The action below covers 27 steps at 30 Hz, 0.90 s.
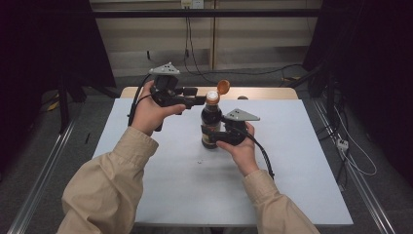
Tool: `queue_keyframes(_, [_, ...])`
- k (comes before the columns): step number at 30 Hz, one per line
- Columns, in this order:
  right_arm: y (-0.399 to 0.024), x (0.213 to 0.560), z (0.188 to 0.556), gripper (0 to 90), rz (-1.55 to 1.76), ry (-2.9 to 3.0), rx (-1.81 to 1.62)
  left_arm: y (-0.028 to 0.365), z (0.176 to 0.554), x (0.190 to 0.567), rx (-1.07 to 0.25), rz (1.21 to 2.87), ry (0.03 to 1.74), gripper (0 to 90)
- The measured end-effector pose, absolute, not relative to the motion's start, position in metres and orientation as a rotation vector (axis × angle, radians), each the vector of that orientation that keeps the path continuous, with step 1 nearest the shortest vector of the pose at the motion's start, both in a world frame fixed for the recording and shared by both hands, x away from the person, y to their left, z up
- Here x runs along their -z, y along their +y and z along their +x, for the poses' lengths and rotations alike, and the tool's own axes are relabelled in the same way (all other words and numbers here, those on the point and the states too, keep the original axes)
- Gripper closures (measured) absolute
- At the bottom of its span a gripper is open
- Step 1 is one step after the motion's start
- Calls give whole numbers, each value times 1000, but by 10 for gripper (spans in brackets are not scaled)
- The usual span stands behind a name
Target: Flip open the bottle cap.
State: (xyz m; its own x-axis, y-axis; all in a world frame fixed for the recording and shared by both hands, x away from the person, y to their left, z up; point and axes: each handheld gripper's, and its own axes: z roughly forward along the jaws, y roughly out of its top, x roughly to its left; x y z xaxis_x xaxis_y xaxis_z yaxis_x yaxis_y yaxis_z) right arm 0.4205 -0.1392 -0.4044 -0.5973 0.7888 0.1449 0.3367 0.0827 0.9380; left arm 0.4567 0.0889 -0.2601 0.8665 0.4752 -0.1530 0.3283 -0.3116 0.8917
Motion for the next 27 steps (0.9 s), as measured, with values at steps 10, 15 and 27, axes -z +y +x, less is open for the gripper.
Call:
queue_keyframes(10, [-150,401,410,176,1080,1999,-1549,107,453,270,-164,1907,609,302])
queue_keyframes(15, [-157,402,404,171,1055,2025,-1532,114,451,277,-143,1905,611,248])
queue_keyframes(27, [-171,402,386,168,1035,2082,-1554,133,444,303,-121,1907,623,209])
